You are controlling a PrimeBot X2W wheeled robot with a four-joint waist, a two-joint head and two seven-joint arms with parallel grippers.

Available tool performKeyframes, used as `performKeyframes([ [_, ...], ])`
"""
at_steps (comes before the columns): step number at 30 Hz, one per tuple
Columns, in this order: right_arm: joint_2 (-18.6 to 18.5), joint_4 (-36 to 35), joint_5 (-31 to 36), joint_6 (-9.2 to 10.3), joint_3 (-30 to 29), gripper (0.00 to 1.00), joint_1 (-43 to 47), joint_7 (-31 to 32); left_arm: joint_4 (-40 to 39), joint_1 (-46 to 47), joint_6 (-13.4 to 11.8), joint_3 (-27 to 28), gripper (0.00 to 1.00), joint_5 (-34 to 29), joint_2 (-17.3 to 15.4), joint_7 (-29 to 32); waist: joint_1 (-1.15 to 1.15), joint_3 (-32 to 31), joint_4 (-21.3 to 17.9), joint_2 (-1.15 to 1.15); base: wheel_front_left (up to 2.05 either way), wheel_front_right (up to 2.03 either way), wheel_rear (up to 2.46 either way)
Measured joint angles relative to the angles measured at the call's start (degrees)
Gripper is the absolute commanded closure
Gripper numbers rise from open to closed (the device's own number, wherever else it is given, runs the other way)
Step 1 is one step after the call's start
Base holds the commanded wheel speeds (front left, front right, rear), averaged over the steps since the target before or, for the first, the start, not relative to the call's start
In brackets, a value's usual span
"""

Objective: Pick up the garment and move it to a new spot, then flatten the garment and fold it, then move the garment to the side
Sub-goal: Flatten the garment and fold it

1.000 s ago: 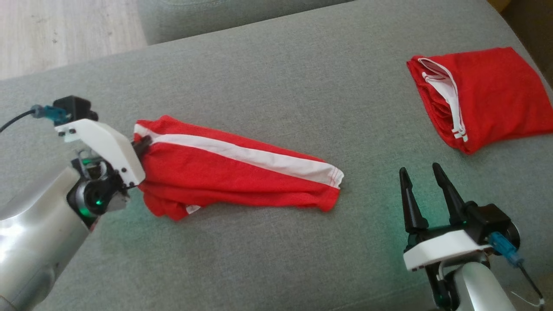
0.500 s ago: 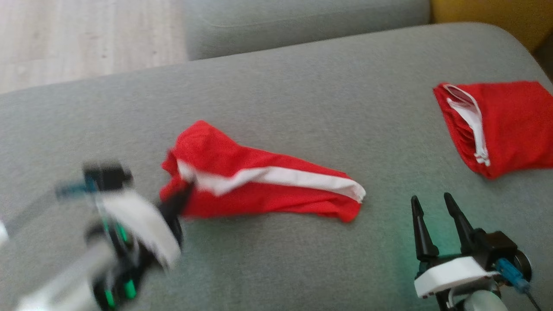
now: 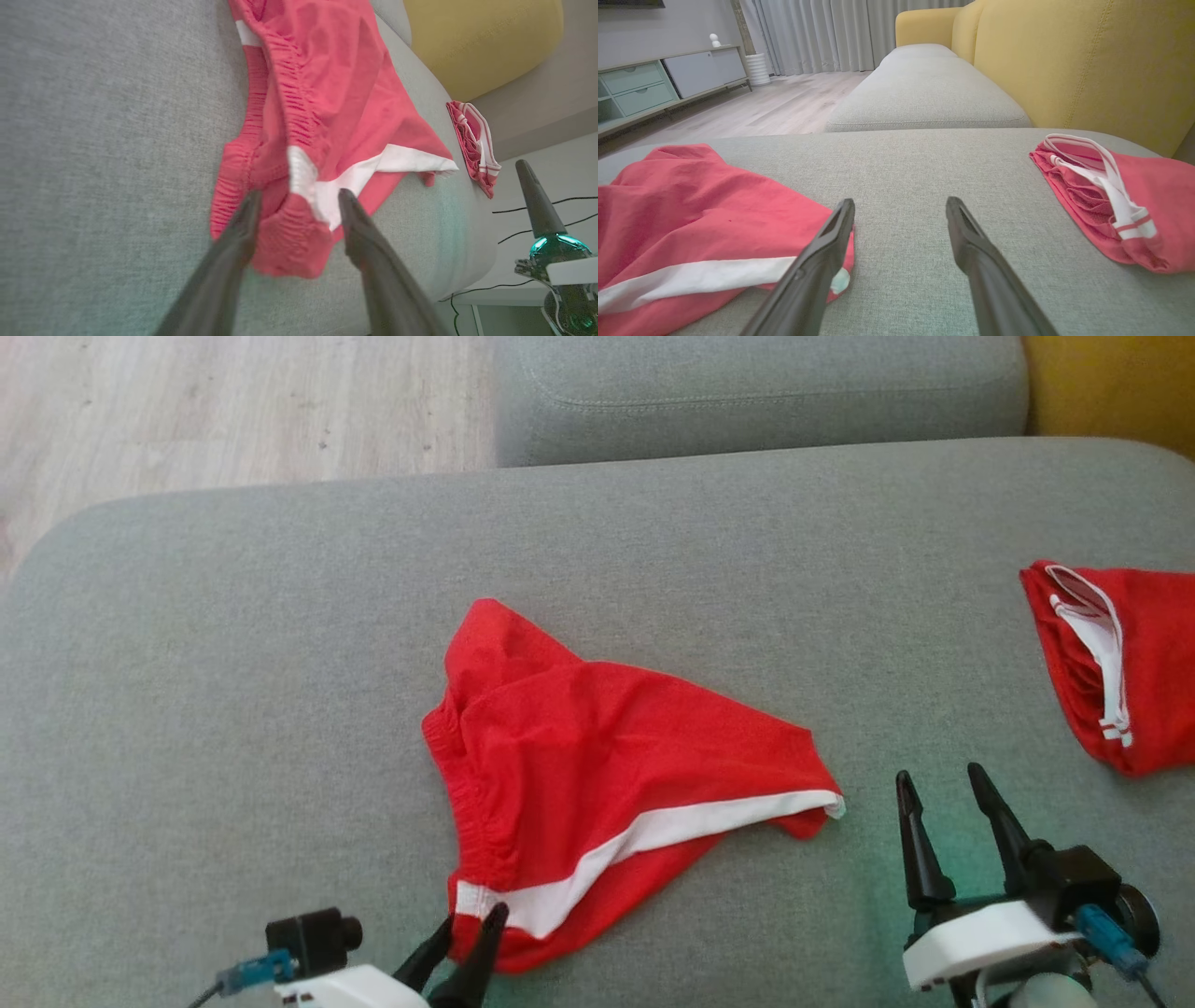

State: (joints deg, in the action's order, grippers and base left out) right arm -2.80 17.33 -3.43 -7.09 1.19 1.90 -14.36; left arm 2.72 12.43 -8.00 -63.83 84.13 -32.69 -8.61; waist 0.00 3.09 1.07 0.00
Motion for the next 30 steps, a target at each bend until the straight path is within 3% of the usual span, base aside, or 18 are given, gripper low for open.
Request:
performKeyframes([
  [6,-1.04,-0.02,-0.01,0.0,0.18,0.0,0.3,0.0,1.12,-1.77,0.25,1.93,0.0,-5.34,0.55,-4.82,0.0,-1.16,0.34,0.0,0.0,0.0,0.0],
  [9,-1.45,-0.24,-0.01,0.0,0.03,0.0,1.18,0.0,1.74,-2.5,-1.85,4.34,0.0,-10.54,0.63,-5.45,0.0,-1.86,0.44,0.0,0.0,0.0,0.0],
  [14,-1.56,-0.82,-0.01,0.0,-0.97,0.0,2.59,0.0,1.88,-6.08,-5.11,15.95,0.0,-25.03,4.09,-5.67,0.0,-3.17,0.62,0.0,0.0,0.0,0.0],
  [18,-1.58,-0.9,0.0,0.0,-1.41,0.0,3.17,0.0,2.21,-11.25,-5.1,23.4,0.0,-35.59,8.6,-5.68,0.0,-3.65,0.72,0.0,0.0,0.0,0.0],
  [24,-1.53,-0.19,0.07,0.0,-1.1,0.0,3.71,0.0,4.63,-16.38,-2.92,33.06,0.0,-50.48,14.16,-5.68,0.0,-4.13,1.61,0.0,0.0,0.0,0.0],
  [30,-1.05,1.55,-0.13,0.0,-0.37,0.0,3.72,0.0,7.3,-18.6,2.36,41.24,0.0,-60.39,18.96,-5.68,0.0,-4.62,3.54,0.0,0.0,0.0,0.0],
])
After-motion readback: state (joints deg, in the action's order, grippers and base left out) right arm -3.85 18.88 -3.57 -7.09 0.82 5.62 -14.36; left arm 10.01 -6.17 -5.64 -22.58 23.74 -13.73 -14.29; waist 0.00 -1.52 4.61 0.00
